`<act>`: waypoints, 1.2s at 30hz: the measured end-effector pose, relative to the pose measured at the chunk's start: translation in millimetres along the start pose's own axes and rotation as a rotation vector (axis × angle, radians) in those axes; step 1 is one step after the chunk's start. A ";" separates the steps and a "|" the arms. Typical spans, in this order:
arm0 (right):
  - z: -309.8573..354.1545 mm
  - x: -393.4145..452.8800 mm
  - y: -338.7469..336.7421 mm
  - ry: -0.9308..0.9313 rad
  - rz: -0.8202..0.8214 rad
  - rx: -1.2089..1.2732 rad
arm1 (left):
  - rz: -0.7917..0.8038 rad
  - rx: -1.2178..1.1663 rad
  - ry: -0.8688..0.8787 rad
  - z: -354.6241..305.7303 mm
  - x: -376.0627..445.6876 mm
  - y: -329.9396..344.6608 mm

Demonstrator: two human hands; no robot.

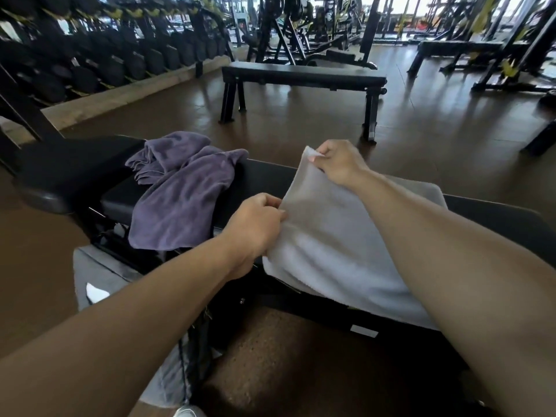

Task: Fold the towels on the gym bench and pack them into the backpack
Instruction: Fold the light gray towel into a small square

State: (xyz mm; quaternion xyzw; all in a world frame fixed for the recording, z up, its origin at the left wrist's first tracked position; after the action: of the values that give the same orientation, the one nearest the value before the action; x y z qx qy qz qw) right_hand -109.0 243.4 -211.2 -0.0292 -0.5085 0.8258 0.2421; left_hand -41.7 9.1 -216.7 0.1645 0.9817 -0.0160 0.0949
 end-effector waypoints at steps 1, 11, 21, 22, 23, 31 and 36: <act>-0.3 0.5 10.8 0.009 0.040 -0.039 | -0.039 0.048 -0.007 4.2 1.6 -3.5; -1.7 6.3 18.0 0.041 0.115 -0.106 | 0.066 0.411 0.046 7.0 -3.5 -19.8; -2.1 9.5 19.4 0.040 0.043 -0.185 | 0.144 -0.015 -0.230 -5.2 -19.5 -8.8; -3.0 9.3 21.8 0.047 0.044 -0.209 | 0.132 0.034 -0.224 -3.1 -19.8 -9.8; -2.6 7.3 22.8 0.054 0.045 -0.234 | 0.109 0.099 -0.201 -1.4 -19.6 -11.2; -9.6 10.0 21.9 0.039 0.049 -0.271 | 0.044 0.584 -0.036 5.5 -7.7 -21.4; -24.3 -9.0 20.5 0.081 -0.004 -0.463 | -0.096 0.733 0.189 0.6 -0.2 -26.7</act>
State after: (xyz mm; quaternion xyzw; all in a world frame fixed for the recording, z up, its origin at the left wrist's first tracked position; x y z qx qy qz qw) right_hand -101.5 252.1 -242.1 -0.1159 -0.6742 0.6849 0.2509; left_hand -50.1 -16.3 -217.3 0.1420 0.9219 -0.3550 -0.0622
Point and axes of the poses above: each hand's wrist, its own x-axis towards the middle knuckle, its own y-axis out of the palm, z = x × y, the point moved 1 cm from there along x, towards the middle knuckle, and after that the axes turned 15 degrees about -x, right-handed, at the moved point
